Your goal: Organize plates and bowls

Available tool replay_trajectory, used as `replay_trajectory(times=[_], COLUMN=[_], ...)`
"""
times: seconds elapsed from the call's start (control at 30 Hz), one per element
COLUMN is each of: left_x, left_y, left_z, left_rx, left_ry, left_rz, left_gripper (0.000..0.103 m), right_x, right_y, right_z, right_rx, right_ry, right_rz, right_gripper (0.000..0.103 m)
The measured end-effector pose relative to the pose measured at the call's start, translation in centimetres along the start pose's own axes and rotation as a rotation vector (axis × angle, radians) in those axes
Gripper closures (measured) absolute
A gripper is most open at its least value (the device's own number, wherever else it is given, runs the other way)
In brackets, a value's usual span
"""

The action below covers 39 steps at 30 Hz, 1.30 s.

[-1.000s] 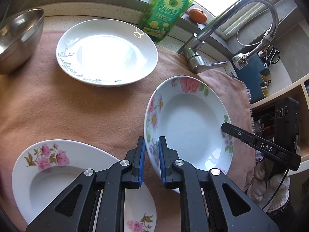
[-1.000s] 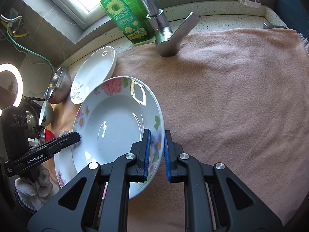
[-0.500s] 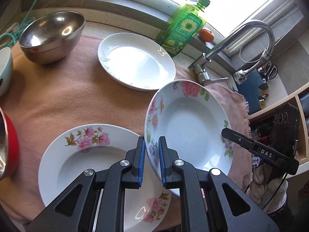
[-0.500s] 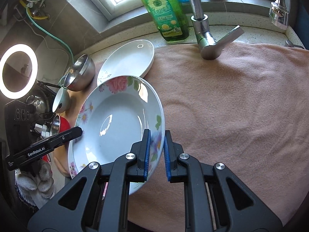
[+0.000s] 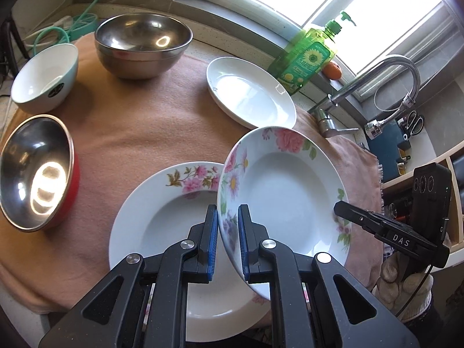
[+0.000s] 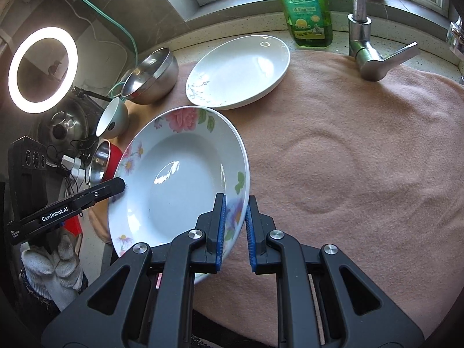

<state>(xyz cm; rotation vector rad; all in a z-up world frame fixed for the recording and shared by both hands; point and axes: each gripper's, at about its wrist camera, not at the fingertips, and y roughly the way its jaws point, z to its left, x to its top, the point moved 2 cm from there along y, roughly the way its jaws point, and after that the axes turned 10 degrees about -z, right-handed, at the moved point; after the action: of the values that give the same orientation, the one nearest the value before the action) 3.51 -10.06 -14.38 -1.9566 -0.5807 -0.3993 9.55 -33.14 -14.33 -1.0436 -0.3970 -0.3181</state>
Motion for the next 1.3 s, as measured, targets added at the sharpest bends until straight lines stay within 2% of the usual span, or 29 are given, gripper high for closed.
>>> replay_trajectory(times=[0.6,1.3], left_x=[-2.9,-3.5], left_y=[-1.6,-0.5], left_z=[5.4,6.3], left_rx=[0.082,0.118], left_ry=[-0.102,-0.071], left_rz=[0.024,0.056], left_gripper=[0.092,0.092], right_x=[-2.9,-3.7], right_y=[3.8,5.3], right_z=[4.1,4.8], right_rx=[0.04,-0.005], right_ry=[-0.09,-0.15], right_rz=[0.115,0.156], right_gripper=[0.089,0.087])
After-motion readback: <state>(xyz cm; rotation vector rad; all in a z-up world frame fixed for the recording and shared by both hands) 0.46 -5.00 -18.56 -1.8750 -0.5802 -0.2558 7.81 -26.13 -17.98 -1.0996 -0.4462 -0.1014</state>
